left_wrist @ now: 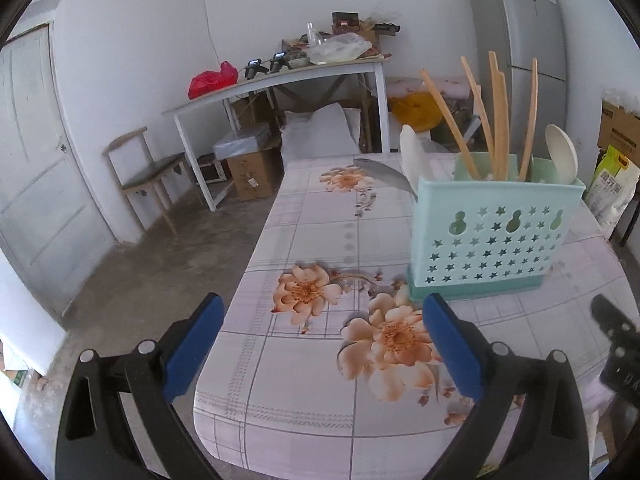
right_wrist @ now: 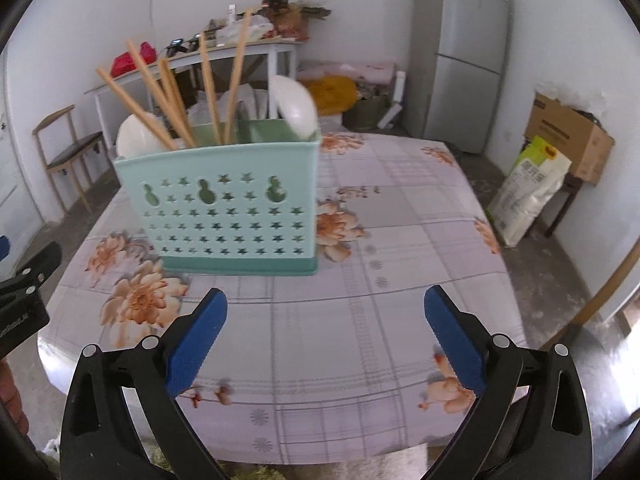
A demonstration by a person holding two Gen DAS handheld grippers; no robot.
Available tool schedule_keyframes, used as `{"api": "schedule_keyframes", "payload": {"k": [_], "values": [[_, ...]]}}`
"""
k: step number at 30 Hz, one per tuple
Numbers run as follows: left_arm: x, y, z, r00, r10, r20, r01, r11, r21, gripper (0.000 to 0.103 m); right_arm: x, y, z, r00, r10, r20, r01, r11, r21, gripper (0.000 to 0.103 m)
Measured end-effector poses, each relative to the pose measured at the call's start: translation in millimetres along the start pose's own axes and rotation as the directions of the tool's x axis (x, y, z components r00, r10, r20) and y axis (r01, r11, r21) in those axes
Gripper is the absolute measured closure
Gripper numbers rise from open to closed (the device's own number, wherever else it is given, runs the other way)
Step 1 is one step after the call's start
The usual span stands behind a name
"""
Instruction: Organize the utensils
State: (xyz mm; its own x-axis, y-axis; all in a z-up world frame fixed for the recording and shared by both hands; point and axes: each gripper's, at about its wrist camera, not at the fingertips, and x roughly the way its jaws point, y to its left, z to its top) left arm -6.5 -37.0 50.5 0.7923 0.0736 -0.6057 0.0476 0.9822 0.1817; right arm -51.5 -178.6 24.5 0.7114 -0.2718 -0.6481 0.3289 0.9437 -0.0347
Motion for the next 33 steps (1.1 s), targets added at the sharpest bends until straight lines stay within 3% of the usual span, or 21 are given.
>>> {"api": "schedule_keyframes", "payload": {"k": [16,33], "values": [[-1.3,16.7,3.1,0.999,0.025,-0.022,-0.027,0.995,-0.1,0.006,-2.1,-1.2,-4.2,0.999,-0.037,-0.009,0.037,0.999,0.003,0.008],[5.1,14.2,-1.4,0.997,0.046,-0.06,-0.052,0.994,-0.096,0.006,-3.6,0.7,-3.9,1.0,-0.028,-0.012,0.028,1.0,-0.008,0.008]]}}
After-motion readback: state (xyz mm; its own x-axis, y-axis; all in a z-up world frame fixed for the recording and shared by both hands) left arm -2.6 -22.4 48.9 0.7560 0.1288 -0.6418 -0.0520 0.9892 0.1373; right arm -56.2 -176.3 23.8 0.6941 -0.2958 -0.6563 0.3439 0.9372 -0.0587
